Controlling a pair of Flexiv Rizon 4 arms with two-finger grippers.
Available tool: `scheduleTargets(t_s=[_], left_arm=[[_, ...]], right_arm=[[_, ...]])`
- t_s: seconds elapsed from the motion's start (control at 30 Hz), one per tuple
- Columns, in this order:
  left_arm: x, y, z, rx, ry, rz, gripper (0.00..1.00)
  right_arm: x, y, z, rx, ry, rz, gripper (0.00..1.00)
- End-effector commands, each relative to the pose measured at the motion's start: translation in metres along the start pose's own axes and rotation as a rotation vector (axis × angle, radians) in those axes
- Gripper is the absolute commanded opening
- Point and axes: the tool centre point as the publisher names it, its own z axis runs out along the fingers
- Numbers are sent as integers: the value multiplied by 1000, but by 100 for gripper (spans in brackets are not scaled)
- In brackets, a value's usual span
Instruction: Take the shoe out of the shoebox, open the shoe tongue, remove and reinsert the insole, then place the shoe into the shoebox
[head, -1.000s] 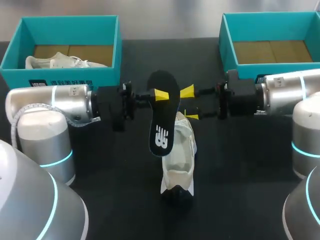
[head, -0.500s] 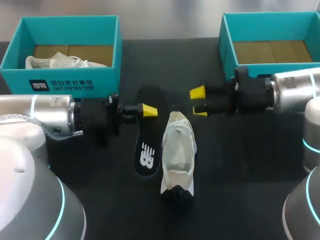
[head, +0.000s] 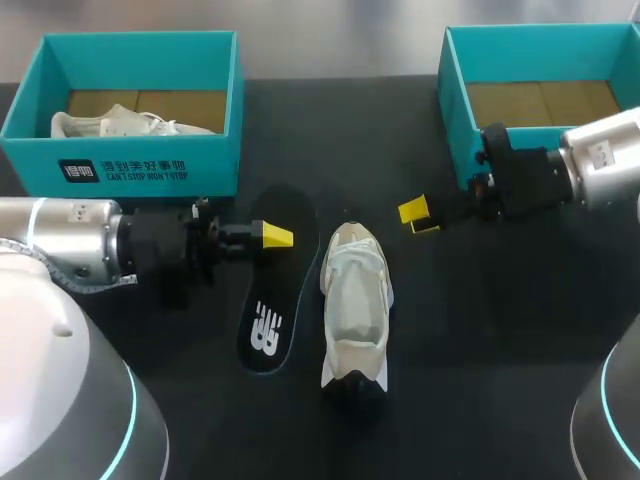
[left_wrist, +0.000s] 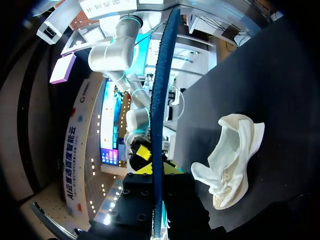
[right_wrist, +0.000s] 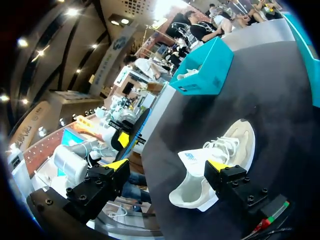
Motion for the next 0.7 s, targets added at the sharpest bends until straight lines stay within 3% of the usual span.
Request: scheduleTargets(t_s=[0.03, 0.1, 0.17, 0.3, 0.37, 0.7], left_arm=[[-1, -2, -1, -1, 2, 1, 0], [-2, -9, 2, 12, -13, -46, 0], [-2, -16, 3, 19, -7, -78, 0], [-9, -36, 2, 15, -25, -159, 0], [-13, -52, 0, 45, -2, -169, 0], [-13, -52, 0, 45, -2, -169, 0]], right_arm=[[1, 5, 2, 69, -16, -103, 100], [0, 4, 2, 140, -130, -217, 100], [-3, -2, -1, 158, -138, -346, 100], [-10, -16, -4, 220, -231, -437, 100], [-14, -24, 4, 340, -309, -422, 100], [-14, -24, 4, 340, -309, -422, 100]])
